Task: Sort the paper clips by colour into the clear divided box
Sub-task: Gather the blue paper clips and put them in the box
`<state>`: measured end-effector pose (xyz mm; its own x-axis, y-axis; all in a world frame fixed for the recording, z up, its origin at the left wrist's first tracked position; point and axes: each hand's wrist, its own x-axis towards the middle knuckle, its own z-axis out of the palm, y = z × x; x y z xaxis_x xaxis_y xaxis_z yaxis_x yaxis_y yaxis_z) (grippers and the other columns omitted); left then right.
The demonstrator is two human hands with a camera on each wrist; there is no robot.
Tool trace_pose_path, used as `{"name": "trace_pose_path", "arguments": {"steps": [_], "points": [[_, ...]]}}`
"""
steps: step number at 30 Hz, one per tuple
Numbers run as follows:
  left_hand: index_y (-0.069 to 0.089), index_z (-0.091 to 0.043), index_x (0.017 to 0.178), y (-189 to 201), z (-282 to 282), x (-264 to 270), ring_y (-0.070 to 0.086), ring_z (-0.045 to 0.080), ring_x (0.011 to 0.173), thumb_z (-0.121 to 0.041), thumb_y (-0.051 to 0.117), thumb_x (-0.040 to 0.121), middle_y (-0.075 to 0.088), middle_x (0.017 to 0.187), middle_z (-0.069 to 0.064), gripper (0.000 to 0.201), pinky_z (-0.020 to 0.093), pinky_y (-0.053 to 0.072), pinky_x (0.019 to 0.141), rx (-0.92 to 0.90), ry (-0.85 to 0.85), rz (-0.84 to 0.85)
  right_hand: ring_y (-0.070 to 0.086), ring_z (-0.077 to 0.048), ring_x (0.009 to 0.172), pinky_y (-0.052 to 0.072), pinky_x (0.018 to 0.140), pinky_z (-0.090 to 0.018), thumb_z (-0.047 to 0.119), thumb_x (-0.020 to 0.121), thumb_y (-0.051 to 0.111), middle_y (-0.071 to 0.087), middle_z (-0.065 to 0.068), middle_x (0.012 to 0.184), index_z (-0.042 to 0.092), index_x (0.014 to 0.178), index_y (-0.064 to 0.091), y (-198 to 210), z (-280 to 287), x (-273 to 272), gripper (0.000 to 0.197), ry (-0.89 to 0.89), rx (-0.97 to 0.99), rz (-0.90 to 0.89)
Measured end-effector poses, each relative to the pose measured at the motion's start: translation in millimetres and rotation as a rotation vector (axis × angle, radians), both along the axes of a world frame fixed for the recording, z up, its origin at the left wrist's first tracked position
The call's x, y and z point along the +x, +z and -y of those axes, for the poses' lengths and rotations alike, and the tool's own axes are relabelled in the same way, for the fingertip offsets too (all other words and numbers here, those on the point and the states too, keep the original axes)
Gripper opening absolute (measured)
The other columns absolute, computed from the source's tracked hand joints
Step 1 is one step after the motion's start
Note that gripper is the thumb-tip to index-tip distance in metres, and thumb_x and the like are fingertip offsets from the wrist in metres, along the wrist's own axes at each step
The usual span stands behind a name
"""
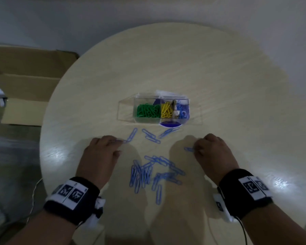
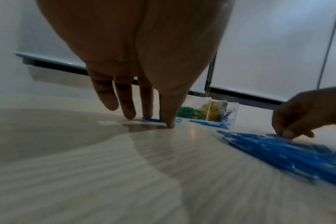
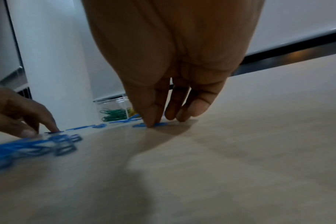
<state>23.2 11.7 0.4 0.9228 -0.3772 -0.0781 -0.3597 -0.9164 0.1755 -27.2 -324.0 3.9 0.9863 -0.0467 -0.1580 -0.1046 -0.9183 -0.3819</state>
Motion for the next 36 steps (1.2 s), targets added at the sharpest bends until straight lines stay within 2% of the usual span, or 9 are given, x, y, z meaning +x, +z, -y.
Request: {"name": "trace_pose_path", "arguments": {"steps": [3, 5, 9, 11, 14, 17, 23, 30, 36], "points": [[0.062, -0.021, 0.089, -9, -1, 2, 0.053, 0.03, 0.084, -0.026, 0.061, 0.089, 0.056, 0.091, 0.002, 0.005, 0.047, 0.047, 0.073, -0.03, 0.036, -0.057, 0.056, -0.036, 0.071, 0.045, 0.066, -0.035, 0.017, 0.067, 0.063, 0.052, -0.009, 0.076, 0.017, 0.068, 0.06, 2, -23, 0, 0.004, -0.032, 0.09, -0.098], [0.058, -0.019, 0.083, -12, -1, 5, 0.055, 0.033, 0.084, -0.026, 0.06, 0.088, 0.055, 0.085, 0.005, 0.009, 0.047, 0.046, 0.074, -0.037, 0.102, -0.118, 0.057, -0.037, 0.073, 0.044, 0.065, -0.036, 0.014, 0.068, 0.064, 0.055, -0.012, 0.076, 0.015, 0.07, 0.058, 4, -36, 0, 0.006, -0.05, 0.107, -0.119], [0.062, -0.016, 0.082, 2, 9, -10, 0.059, 0.035, 0.077, -0.021, 0.063, 0.088, 0.063, 0.078, 0.01, 0.008, 0.039, 0.047, 0.07, -0.107, 0.171, -0.148, 0.06, -0.035, 0.084, 0.047, 0.073, -0.037, 0.015, 0.074, 0.061, 0.063, -0.012, 0.088, 0.016, 0.099, 0.064, 8, -57, -7, 0.025, 0.006, 0.129, -0.137], [0.064, -0.019, 0.082, 11, 17, -28, 0.062, 0.034, 0.076, -0.022, 0.065, 0.086, 0.066, 0.076, 0.007, 0.005, 0.037, 0.048, 0.068, -0.173, 0.18, -0.174, 0.059, -0.036, 0.085, 0.049, 0.079, -0.039, 0.027, 0.075, 0.062, 0.059, -0.011, 0.092, 0.016, 0.107, 0.065, 8, -67, -13, 0.035, 0.069, 0.126, -0.131], [0.062, -0.021, 0.081, 13, 28, -55, 0.062, 0.031, 0.076, -0.037, 0.055, 0.085, 0.064, 0.076, 0.003, 0.017, 0.037, 0.05, 0.066, -0.224, 0.153, -0.21, 0.056, -0.035, 0.086, 0.048, 0.081, -0.039, 0.039, 0.071, 0.064, 0.056, -0.01, 0.095, 0.018, 0.106, 0.066, 9, -78, -18, 0.042, 0.111, 0.086, -0.152], [0.059, -0.022, 0.089, 14, 39, -69, 0.058, 0.027, 0.08, -0.053, 0.062, 0.081, 0.059, 0.085, 0.002, 0.032, 0.038, 0.051, 0.067, -0.128, 0.168, -0.233, 0.056, -0.036, 0.086, 0.046, 0.08, -0.037, 0.027, 0.073, 0.068, 0.056, -0.01, 0.093, 0.018, 0.099, 0.067, 12, -89, -17, 0.028, 0.14, 0.071, -0.156], [0.061, -0.027, 0.093, 11, 32, -73, 0.061, 0.028, 0.082, -0.027, 0.064, 0.08, 0.059, 0.085, -0.001, 0.013, 0.038, 0.049, 0.068, -0.163, 0.212, -0.29, 0.059, -0.036, 0.084, 0.046, 0.071, -0.038, 0.017, 0.076, 0.062, 0.062, -0.013, 0.087, 0.013, 0.087, 0.064, 12, -102, -15, 0.012, 0.186, 0.013, -0.163], [0.059, -0.024, 0.088, 19, 28, -66, 0.059, 0.027, 0.084, -0.029, 0.062, 0.079, 0.057, 0.086, 0.0, 0.011, 0.035, 0.044, 0.068, -0.093, 0.215, -0.305, 0.061, -0.038, 0.071, 0.046, 0.056, -0.036, 0.017, 0.068, 0.062, 0.062, -0.016, 0.075, 0.009, 0.075, 0.061, 14, -103, -14, 0.01, 0.223, -0.092, -0.138], [0.065, -0.024, 0.08, 40, 49, -49, 0.061, 0.019, 0.077, -0.023, 0.075, 0.071, 0.06, 0.076, -0.006, 0.014, 0.031, 0.045, 0.068, -0.338, 0.258, -0.31, 0.063, -0.033, 0.083, 0.046, 0.068, -0.036, 0.023, 0.077, 0.058, 0.068, -0.008, 0.086, 0.016, 0.086, 0.068, 21, -71, -16, 0.015, 0.035, 0.057, -0.119]]}}
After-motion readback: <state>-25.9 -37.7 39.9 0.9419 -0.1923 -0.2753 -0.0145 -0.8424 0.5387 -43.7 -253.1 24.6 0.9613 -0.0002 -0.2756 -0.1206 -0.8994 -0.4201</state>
